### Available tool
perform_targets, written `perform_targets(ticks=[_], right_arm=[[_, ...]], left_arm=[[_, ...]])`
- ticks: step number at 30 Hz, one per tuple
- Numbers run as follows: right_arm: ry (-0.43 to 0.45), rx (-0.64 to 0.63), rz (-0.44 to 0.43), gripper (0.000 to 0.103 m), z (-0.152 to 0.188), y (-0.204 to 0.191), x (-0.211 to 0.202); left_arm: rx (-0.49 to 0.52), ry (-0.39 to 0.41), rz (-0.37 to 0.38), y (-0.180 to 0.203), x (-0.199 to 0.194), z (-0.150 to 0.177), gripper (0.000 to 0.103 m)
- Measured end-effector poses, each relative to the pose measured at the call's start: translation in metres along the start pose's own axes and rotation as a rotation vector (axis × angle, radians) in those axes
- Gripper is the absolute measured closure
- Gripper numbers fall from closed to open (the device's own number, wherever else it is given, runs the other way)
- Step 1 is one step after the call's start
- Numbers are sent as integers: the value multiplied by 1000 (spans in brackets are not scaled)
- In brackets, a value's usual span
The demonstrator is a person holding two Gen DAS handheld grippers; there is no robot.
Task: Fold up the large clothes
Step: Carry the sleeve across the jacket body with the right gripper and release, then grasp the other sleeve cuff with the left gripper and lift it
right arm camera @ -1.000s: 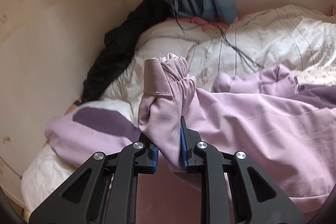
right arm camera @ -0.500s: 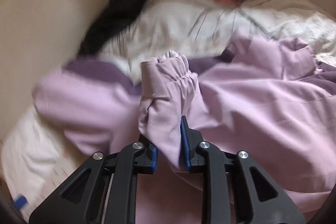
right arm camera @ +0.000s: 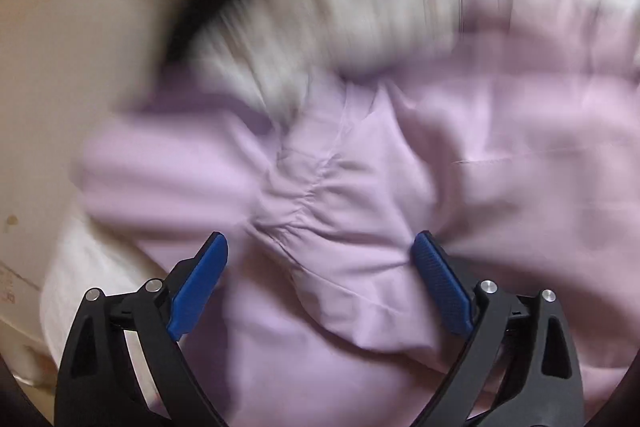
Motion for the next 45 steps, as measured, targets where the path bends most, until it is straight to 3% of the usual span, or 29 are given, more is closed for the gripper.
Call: perform_targets(ticks=[2,4,6,7,9,10,11,13,14,17,19,23,26,28,29,30,32,34,37,45], right_arm=[[121,-12,-31,13,-3,-4,-36],[282,-32,20,13,0,2,-87],[435,-21,155,12,13,26,-139],[468,-1,223,7,21,41,-155],[509,67,367,7,39,80,-178],[503,127,435,7,49,106,-181],[437,186,475,7,56,131,-173],[178,225,435,7,64,165,-137],[183,199,428,7,65,163,-142],[316,142,373,7,73,136,-196],[366,99,370,7,93,120,-232],[490,107,383,7,173,126,-290],[535,221,372,7,225,157,-300],[449,401,287,7,237,184,-287],[415,445,206,7,233,192,-277],[425,447,198,7,232,192,-277],[425,397,239,7,230,184,-273],[400,352,262,7,228,173,-265],[386,300,305,7,226,166,-261],[358,277,342,7,227,165,-243]], left_arm=[[15,-11,-2,1,2,1,7],[13,-11,1,1,2,1,7],[9,-12,5,0,1,0,7],[5,-10,5,0,0,0,7],[-4,-7,6,-2,0,-1,7],[-7,-8,8,-1,1,-1,7],[-8,-10,9,-1,1,-2,7],[1,-10,14,2,2,-2,7],[9,-6,16,3,1,-2,7],[49,8,46,5,-5,-8,7],[49,42,66,-4,-15,-20,7],[-10,118,47,-46,-24,-78,7],[-77,140,22,-85,-13,-143,7],[-112,161,-26,-108,-5,-181,7],[-129,166,-20,-123,4,-205,7],[-146,148,-12,-133,14,-220,7],[-211,94,1,-156,37,-245,7],[-325,89,-38,-190,61,-264,7],[-455,66,14,-216,90,-278,7],[-492,22,14,-224,147,-291,7]])
Point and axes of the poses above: each gripper's, at about its wrist camera, not at the fingertips, and x roughly the way its jaws point, y to its right, z to its underside, the point moved 4 cm from there along x, roughly the way its jaws point, and after that the axes turned 2 degrees about -z, right-handed, at the moved point
